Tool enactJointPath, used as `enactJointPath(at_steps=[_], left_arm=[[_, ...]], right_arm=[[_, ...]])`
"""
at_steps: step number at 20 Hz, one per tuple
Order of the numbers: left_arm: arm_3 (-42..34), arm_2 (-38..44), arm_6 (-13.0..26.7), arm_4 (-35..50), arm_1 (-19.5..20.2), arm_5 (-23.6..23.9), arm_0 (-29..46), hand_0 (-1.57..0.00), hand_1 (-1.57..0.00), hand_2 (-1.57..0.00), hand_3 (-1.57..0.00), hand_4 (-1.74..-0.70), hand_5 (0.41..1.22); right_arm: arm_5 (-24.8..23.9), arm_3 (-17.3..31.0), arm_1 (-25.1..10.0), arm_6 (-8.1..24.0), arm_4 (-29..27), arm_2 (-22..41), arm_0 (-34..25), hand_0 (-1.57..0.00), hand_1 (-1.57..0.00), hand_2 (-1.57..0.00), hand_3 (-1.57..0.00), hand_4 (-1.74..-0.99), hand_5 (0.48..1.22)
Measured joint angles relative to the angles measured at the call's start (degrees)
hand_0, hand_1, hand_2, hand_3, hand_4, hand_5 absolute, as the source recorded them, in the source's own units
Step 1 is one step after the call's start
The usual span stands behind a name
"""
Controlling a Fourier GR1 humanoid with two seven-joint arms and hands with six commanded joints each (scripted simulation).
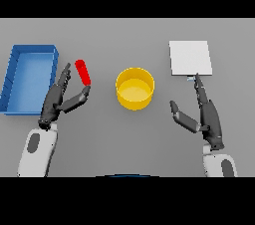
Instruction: Pick up the red beaker and tilt it to pour out 1 green nut into yellow bowl. Pick up the yellow bowl and place it on the metallic measuring scale.
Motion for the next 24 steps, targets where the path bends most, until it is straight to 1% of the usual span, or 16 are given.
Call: enactJointPath(at_steps=[1, 3, 5, 6, 7, 8, 9, 10, 11, 12, 16, 17, 19, 21, 23, 24], left_arm=[[1.9, 0.2, -0.2, -0.3, -0.4, 0.5, -1.8, 0.00, 0.00, 0.00, 0.00, -1.25, 0.650], [5.2, 1.1, -1.7, -0.1, 0.0, 0.2, -3.9, 0.00, 0.00, 0.00, 0.00, -1.26, 0.668], [7.4, 1.6, -3.1, -0.1, 0.3, 0.3, -5.9, 0.00, 0.00, 0.00, 0.00, -1.27, 0.677], [9.6, 2.0, -2.6, -0.2, -0.1, 0.7, -7.5, 0.00, 0.00, 0.00, 0.00, -1.28, 0.680], [11.6, 2.2, -3.0, -0.2, -0.5, 0.7, -9.0, 0.00, 0.00, 0.00, 0.00, -1.28, 0.682], [12.4, 2.6, -3.4, -0.1, -0.4, 0.8, -10.0, 0.00, 0.00, 0.00, 0.00, -1.29, 0.685], [13.4, 3.0, -3.9, 0.1, -0.1, 0.6, -10.5, 0.00, 0.00, 0.00, 0.00, -1.29, 0.688], [14.7, 3.2, -3.7, 0.1, -0.2, 0.6, -11.9, 0.00, 0.00, 0.00, 0.00, -1.30, 0.689], [15.9, 3.3, -3.9, -0.1, -0.2, 0.6, -12.7, 0.00, 0.00, 0.00, 0.00, -1.30, 0.691], [17.0, 2.7, -3.7, -1.0, -1.0, 1.3, -13.8, 0.00, 0.00, 0.00, 0.00, -1.30, 0.690], [20.9, 3.8, -3.8, -1.2, -0.8, 2.2, -16.9, 0.00, 0.00, 0.00, 0.00, -1.29, 0.683], [22.1, 4.0, -4.1, -1.0, -1.0, 2.0, -17.6, 0.00, 0.00, 0.00, 0.00, -1.29, 0.683], [23.6, 4.6, -5.2, -0.6, -1.0, 1.9, -18.5, 0.00, 0.00, 0.00, 0.00, -1.31, 0.688], [25.7, 5.1, -7.3, -0.3, -1.3, 1.6, -19.6, 0.00, 0.00, 0.00, 0.00, -1.33, 0.695], [26.6, 5.6, -7.8, 0.2, -1.8, 1.7, -20.9, 0.00, 0.00, 0.00, 0.00, -1.35, 0.704], [27.9, 6.4, -8.5, 0.7, -1.7, 1.9, -21.1, 0.00, -0.03, -0.07, -0.03, -1.38, 0.724]], right_arm=[[0.1, 0.1, 0.7, -0.6, 0.2, 0.7, 0.7, 0.00, 0.00, 0.00, 0.00, -1.280, 0.634], [-0.1, 0.8, -0.2, -0.9, 0.3, -0.1, -0.3, 0.00, 0.00, 0.00, 0.00, -1.278, 0.634], [-0.4, 0.3, -0.1, -1.1, 1.1, 0.4, 0.1, 0.00, 0.00, 0.00, 0.00, -1.268, 0.635], [-0.4, 0.2, -0.3, -1.2, 0.8, 0.1, -0.1, 0.00, 0.00, 0.00, 0.00, -1.267, 0.635], [-0.4, 0.2, 0.1, -0.5, 0.9, 0.4, 0.1, 0.00, 0.00, 0.00, 0.00, -1.266, 0.635], [-0.3, -0.1, -0.2, -0.9, 0.8, 0.2, 0.5, 0.00, 0.00, 0.00, 0.00, -1.269, 0.638], [-0.4, 0.1, 0.0, -0.5, 0.8, 0.3, 0.7, 0.00, 0.00, 0.00, 0.00, -1.267, 0.640], [-0.3, 0.4, -0.5, -1.3, 0.7, -0.1, 1.0, 0.00, 0.00, 0.00, 0.00, -1.270, 0.642], [-0.6, 0.4, 0.2, -1.0, 0.8, 0.2, 0.6, 0.00, 0.00, 0.00, 0.00, -1.272, 0.644], [-0.6, -0.1, 0.4, -1.6, 1.1, 0.6, 0.6, 0.00, 0.00, 0.00, 0.00, -1.271, 0.646], [-0.1, -0.4, 0.0, -0.3, -0.4, -0.4, 0.6, 0.00, 0.00, 0.00, 0.00, -1.268, 0.641], [-0.4, -0.1, 0.4, -0.8, 0.2, 0.1, 0.9, 0.00, 0.00, 0.00, 0.00, -1.265, 0.638], [-0.7, -0.5, 0.8, -0.9, 0.9, 0.7, 1.1, 0.00, 0.00, 0.00, 0.00, -1.269, 0.640], [-0.7, 0.1, 0.1, -1.1, 0.9, 0.1, 1.4, 0.00, 0.00, 0.00, 0.00, -1.264, 0.640], [-0.7, 0.4, 0.1, -0.2, 0.7, -0.2, 0.4, 0.00, 0.00, 0.00, 0.00, -1.261, 0.641], [-0.4, -0.1, -0.2, -1.0, 0.6, 0.0, 1.1, 0.00, 0.00, 0.00, 0.00, -1.259, 0.642]])
